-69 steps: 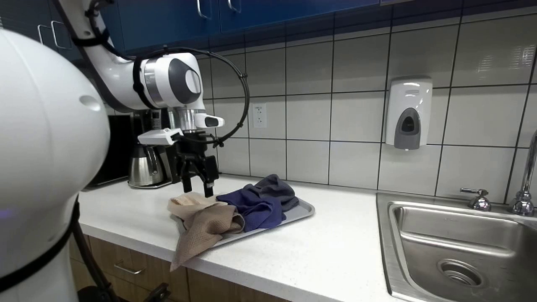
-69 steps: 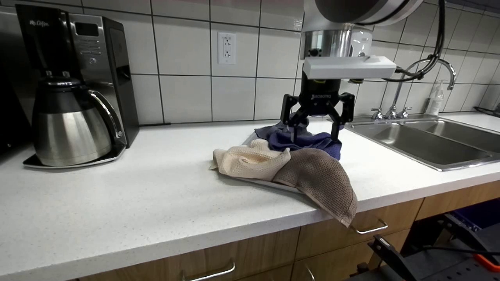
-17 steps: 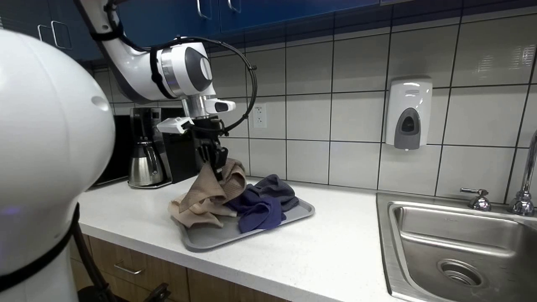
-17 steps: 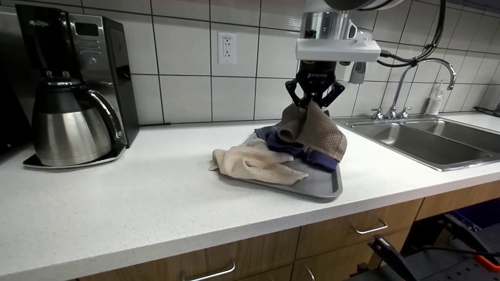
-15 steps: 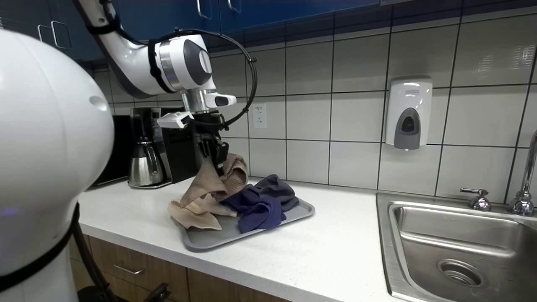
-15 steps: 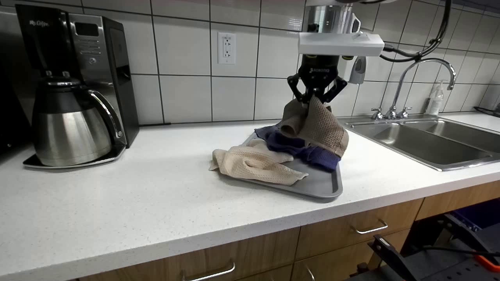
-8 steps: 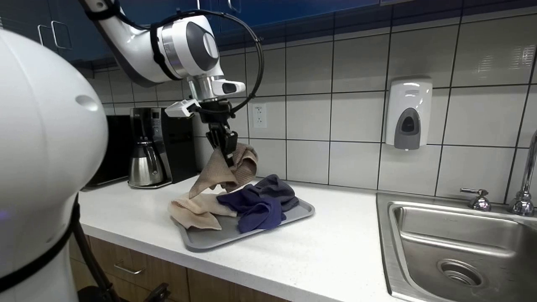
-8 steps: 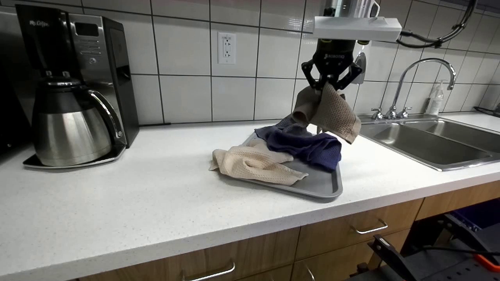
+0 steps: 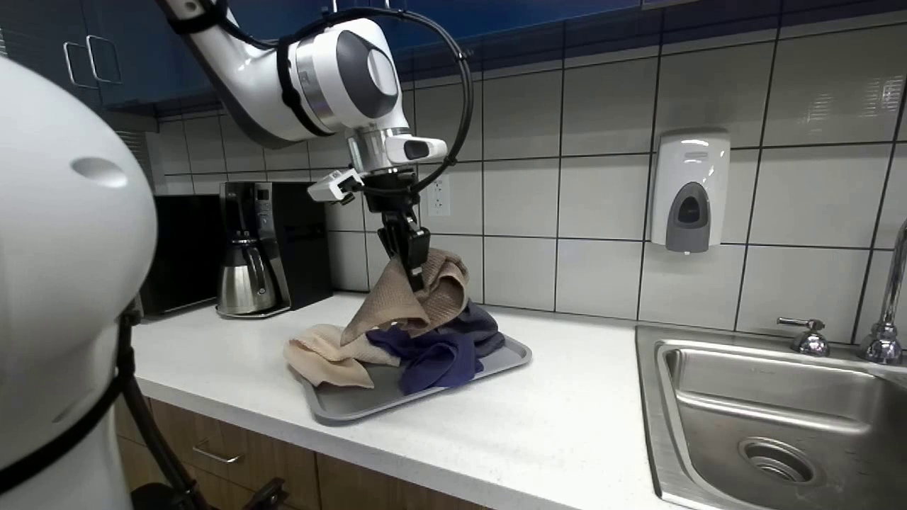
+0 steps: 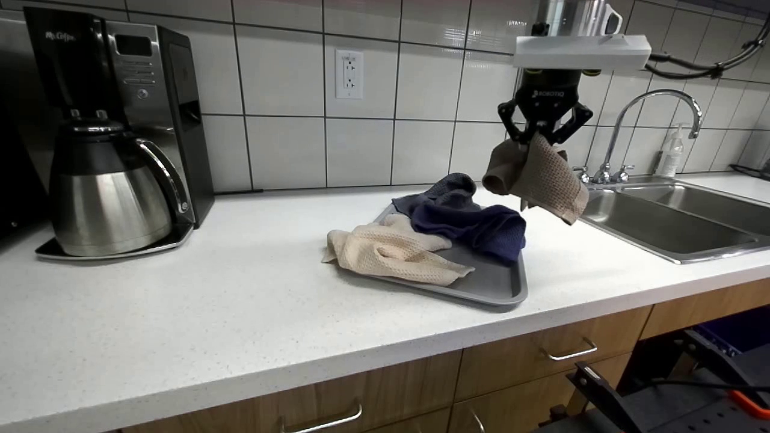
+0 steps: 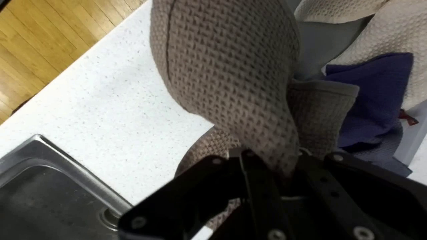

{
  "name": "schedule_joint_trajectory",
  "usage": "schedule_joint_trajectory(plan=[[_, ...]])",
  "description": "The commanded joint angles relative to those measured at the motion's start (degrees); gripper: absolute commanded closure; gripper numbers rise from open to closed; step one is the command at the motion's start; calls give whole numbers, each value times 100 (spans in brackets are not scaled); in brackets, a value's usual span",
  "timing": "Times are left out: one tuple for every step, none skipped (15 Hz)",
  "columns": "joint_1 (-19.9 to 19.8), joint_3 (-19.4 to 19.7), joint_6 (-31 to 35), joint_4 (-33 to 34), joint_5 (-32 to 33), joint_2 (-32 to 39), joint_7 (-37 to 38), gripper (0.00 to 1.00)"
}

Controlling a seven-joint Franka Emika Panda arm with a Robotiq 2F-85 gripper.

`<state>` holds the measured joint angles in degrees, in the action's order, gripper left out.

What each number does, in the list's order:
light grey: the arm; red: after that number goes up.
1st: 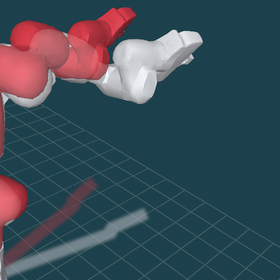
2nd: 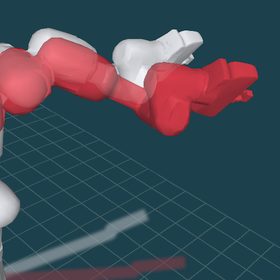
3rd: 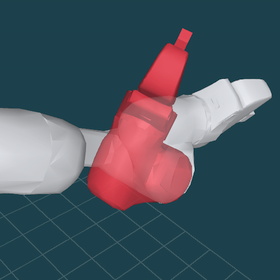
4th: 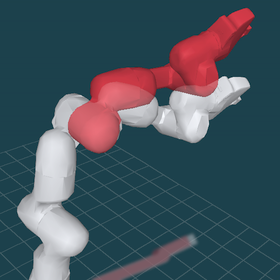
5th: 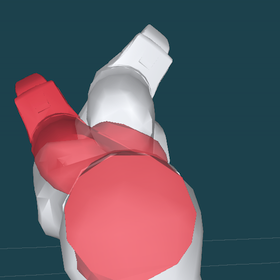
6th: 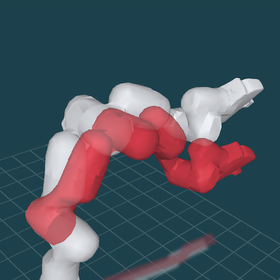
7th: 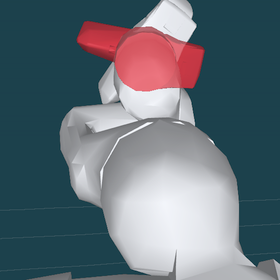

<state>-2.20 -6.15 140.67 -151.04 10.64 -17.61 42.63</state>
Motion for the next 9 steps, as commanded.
schedule_joint_trajectory(plan=[[-374, 2, -126, -148, 172, -155, 194, 97], [-476, 28, -111, -183, 212, -137, 215, 97], [-562, 43, -125, -202, 242, -125, 240, 97], [-656, 68, -105, -246, 290, -107, 277, 97], [-733, 87, -113, -276, 316, -97, 312, 97], [-811, 106, -111, -304, 343, -74, 360, 97], [-880, 125, -103, -323, 380, -44, 407, 97], [-935, 139, -123, -340, 415, -30, 464, 97], [-992, 158, -104, -344, 470, 14, 535, 97]])
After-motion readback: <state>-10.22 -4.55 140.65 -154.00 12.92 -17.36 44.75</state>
